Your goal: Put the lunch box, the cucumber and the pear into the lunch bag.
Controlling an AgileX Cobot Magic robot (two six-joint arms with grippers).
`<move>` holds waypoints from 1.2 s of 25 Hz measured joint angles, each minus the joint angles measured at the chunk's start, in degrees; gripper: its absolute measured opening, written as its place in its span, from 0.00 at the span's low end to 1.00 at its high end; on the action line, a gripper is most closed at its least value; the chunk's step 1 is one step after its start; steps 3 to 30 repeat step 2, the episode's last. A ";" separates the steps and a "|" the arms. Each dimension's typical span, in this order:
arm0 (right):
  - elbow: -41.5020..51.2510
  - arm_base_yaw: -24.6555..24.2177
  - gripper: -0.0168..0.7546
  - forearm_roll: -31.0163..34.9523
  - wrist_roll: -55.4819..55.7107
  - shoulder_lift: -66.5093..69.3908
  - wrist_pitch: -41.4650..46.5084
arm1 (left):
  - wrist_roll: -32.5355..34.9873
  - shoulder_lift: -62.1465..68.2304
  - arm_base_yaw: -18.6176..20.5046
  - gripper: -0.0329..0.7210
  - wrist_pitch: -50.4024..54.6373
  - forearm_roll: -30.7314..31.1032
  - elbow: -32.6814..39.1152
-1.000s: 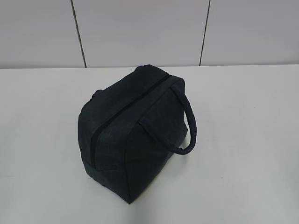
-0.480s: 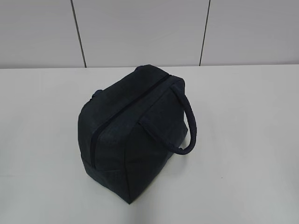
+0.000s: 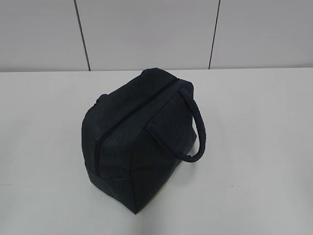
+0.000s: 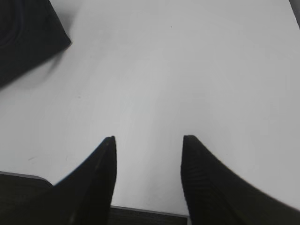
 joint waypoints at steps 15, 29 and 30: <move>0.00 0.00 0.48 0.00 0.00 0.00 0.00 | 0.00 0.00 0.00 0.34 0.00 0.00 0.00; 0.00 0.00 0.48 0.00 0.00 0.00 0.00 | 0.00 0.00 0.00 0.34 0.00 0.00 0.00; 0.00 0.00 0.48 0.00 0.00 0.00 0.00 | 0.00 0.00 0.00 0.34 0.00 0.00 0.00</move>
